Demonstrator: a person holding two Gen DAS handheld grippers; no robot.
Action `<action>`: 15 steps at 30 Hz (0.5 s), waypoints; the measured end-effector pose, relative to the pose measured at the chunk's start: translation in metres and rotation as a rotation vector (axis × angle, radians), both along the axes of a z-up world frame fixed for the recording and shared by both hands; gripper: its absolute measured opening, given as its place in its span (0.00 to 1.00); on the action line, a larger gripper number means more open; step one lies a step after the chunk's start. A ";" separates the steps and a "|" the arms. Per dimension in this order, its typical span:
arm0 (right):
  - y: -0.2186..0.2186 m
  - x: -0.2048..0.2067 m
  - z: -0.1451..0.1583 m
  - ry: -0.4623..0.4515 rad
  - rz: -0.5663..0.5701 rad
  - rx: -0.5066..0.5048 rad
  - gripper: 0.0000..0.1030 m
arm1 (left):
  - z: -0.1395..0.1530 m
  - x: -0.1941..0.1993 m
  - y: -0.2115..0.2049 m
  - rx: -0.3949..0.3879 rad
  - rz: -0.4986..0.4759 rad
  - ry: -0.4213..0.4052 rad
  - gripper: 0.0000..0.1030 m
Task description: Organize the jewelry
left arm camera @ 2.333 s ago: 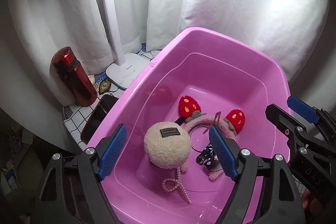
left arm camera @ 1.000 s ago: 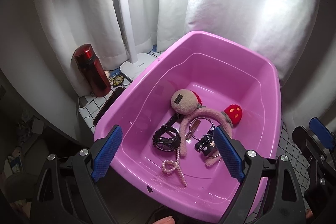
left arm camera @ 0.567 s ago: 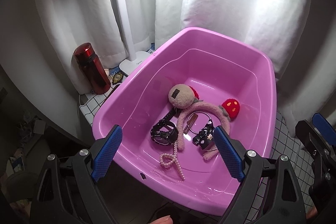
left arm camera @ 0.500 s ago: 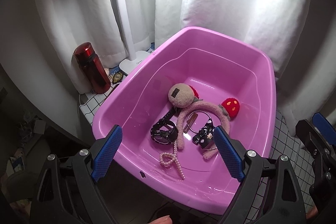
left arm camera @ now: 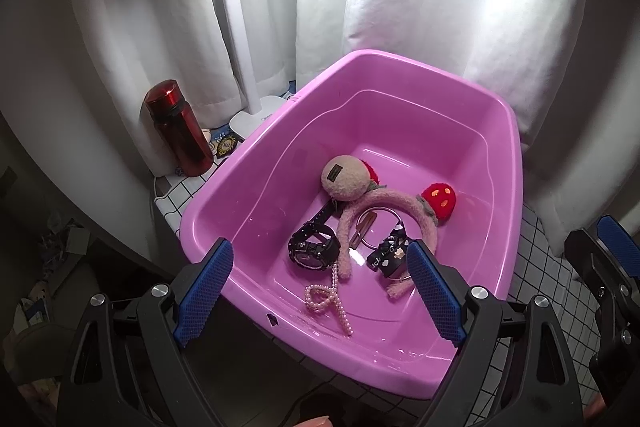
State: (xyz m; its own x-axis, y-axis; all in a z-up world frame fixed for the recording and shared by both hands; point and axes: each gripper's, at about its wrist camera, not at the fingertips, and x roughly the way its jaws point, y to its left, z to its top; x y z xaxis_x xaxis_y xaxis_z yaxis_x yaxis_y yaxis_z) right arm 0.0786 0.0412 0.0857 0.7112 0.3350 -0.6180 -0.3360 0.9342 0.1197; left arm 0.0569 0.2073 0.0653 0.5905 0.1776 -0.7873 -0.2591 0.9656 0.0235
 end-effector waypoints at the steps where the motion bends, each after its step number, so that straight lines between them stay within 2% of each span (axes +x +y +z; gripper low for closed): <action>1: 0.000 0.000 0.000 0.000 0.000 -0.001 0.58 | 0.000 0.000 0.000 -0.001 0.000 0.000 0.84; 15: -0.001 -0.002 0.000 -0.001 0.002 -0.003 0.58 | 0.000 -0.001 -0.001 0.001 0.004 0.001 0.84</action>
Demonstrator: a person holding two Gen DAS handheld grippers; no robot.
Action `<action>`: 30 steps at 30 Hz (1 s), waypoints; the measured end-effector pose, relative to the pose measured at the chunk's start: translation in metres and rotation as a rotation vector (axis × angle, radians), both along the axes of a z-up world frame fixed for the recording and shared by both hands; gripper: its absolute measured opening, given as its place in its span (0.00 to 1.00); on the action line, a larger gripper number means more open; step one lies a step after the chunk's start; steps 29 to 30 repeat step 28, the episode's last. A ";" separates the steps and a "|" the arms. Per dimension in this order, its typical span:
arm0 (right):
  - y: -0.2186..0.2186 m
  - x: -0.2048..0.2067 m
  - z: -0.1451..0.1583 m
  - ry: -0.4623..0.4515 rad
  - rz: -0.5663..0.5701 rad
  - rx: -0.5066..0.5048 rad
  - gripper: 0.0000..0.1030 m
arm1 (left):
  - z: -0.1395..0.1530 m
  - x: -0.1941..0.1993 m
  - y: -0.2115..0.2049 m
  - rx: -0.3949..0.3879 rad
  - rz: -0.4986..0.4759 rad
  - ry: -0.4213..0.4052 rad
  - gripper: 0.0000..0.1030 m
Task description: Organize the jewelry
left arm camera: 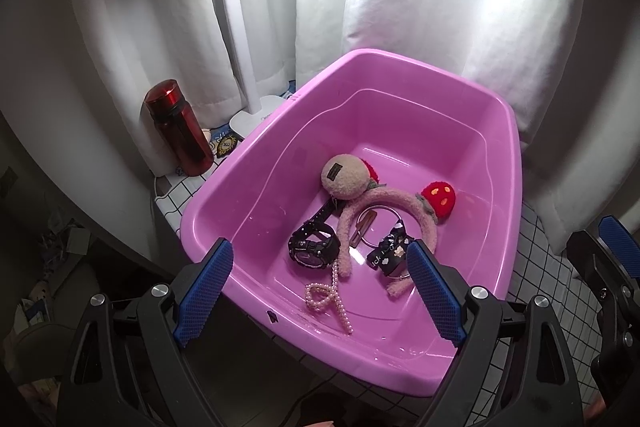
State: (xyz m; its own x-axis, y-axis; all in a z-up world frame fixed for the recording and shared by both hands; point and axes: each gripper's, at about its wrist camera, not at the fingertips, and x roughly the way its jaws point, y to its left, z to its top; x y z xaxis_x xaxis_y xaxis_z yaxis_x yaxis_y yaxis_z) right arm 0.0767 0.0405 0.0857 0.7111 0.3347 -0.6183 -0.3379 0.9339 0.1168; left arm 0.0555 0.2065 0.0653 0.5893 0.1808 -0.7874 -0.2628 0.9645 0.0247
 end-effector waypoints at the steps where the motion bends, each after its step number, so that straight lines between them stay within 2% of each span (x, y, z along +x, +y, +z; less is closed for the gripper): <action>1: 0.000 0.000 0.000 0.000 0.000 0.000 0.58 | 0.000 0.000 0.000 -0.002 0.000 0.000 0.84; 30: 0.002 0.001 0.000 0.009 0.015 -0.009 0.58 | -0.002 -0.001 0.006 -0.018 0.013 0.013 0.84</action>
